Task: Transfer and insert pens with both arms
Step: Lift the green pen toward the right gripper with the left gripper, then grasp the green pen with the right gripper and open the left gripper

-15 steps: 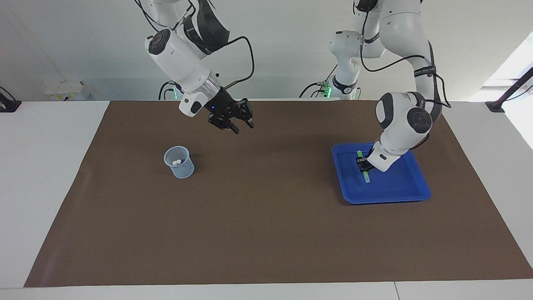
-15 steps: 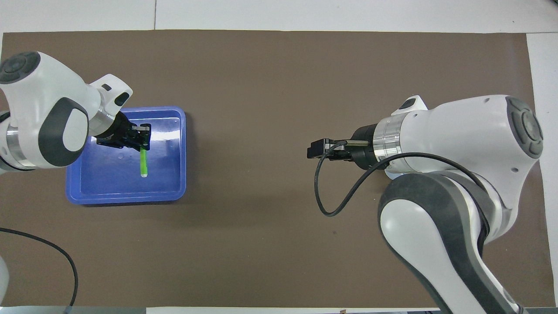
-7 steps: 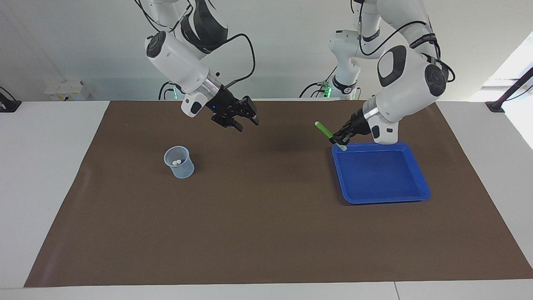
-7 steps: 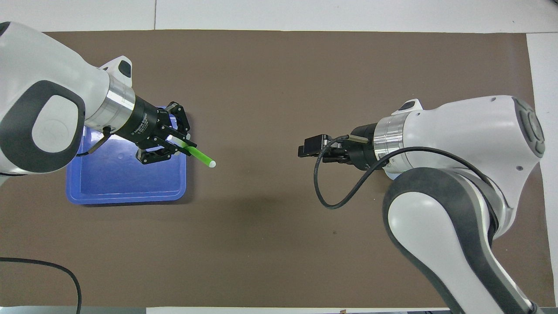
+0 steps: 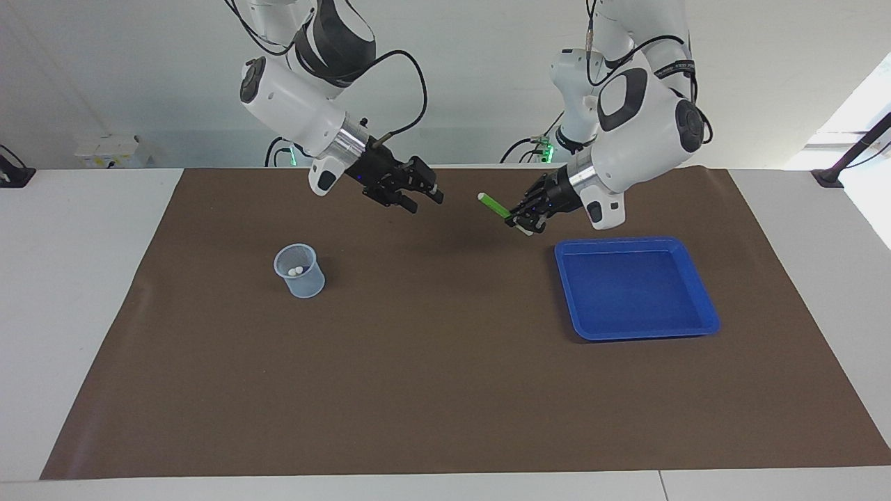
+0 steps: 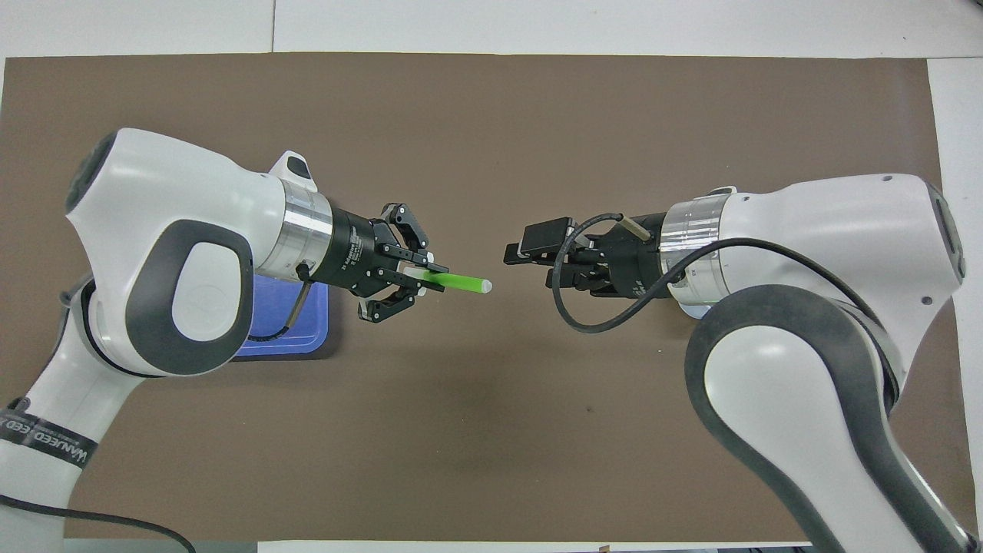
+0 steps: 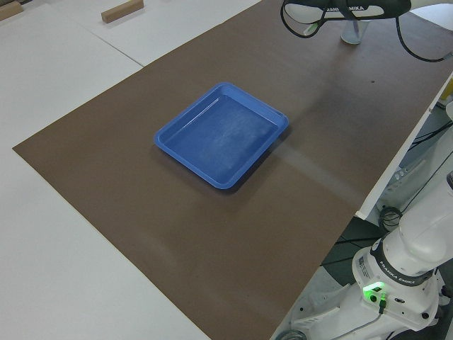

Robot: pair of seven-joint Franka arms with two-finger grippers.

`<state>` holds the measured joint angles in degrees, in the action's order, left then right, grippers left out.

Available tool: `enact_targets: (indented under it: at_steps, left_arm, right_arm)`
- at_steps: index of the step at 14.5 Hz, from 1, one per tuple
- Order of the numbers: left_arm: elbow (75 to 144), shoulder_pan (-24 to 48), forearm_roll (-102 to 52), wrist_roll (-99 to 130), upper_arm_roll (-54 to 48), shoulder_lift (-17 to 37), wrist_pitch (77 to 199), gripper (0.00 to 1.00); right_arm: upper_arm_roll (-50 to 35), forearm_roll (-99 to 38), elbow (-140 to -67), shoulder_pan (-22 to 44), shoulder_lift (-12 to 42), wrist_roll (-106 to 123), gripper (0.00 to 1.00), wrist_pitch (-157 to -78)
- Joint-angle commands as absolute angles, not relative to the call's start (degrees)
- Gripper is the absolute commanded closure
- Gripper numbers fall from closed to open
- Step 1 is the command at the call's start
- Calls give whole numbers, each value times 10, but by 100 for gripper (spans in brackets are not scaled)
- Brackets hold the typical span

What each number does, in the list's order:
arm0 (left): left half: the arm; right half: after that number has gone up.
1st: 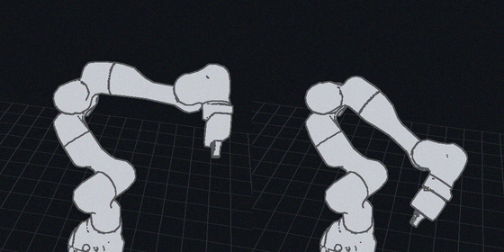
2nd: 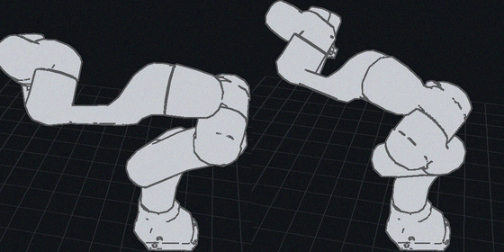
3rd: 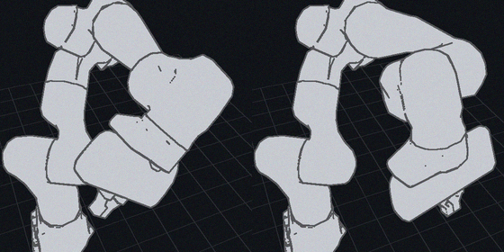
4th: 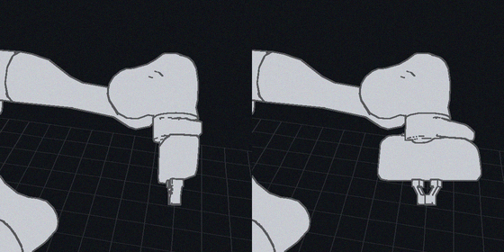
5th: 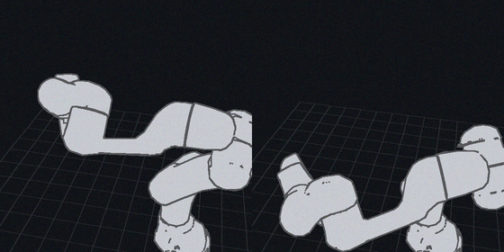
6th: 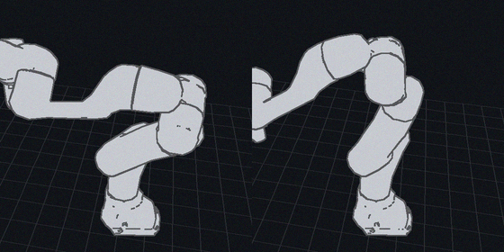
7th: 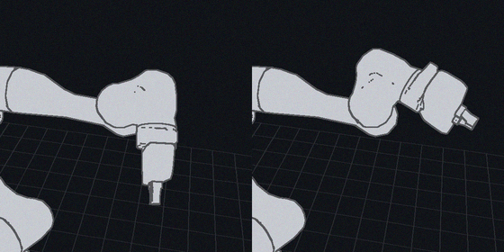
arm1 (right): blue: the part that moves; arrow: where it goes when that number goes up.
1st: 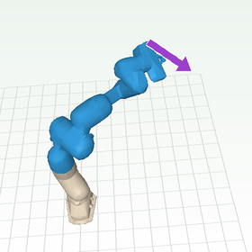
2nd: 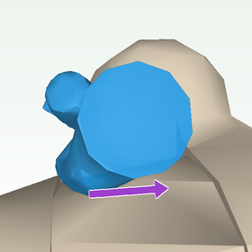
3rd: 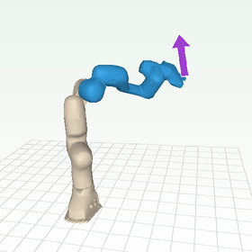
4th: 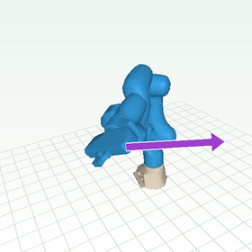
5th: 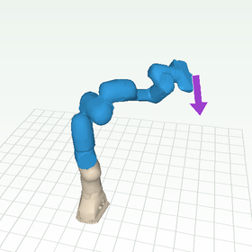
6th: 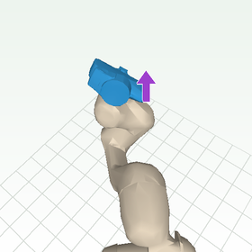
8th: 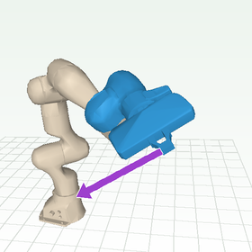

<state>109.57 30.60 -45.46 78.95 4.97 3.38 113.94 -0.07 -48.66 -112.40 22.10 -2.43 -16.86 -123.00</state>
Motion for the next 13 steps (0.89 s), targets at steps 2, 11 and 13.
enact_targets:
  at_steps: [2, 11, 13]
  left_arm:
    - [1158, 315, -508, 807, 58, -18, 1172, 100]
    - [1179, 323, -518, 845, 57, -42, 1224, 100]
    - [1179, 323, -519, 847, 57, -42, 1230, 100]
  right_arm:
    - [-5, -486, -1136, 249, -31, -169, 29, -1274]
    - [-7, -477, -1141, 259, -33, -160, 44, -1275]
    - [-7, -477, -1141, 265, -33, -162, 45, -1278]
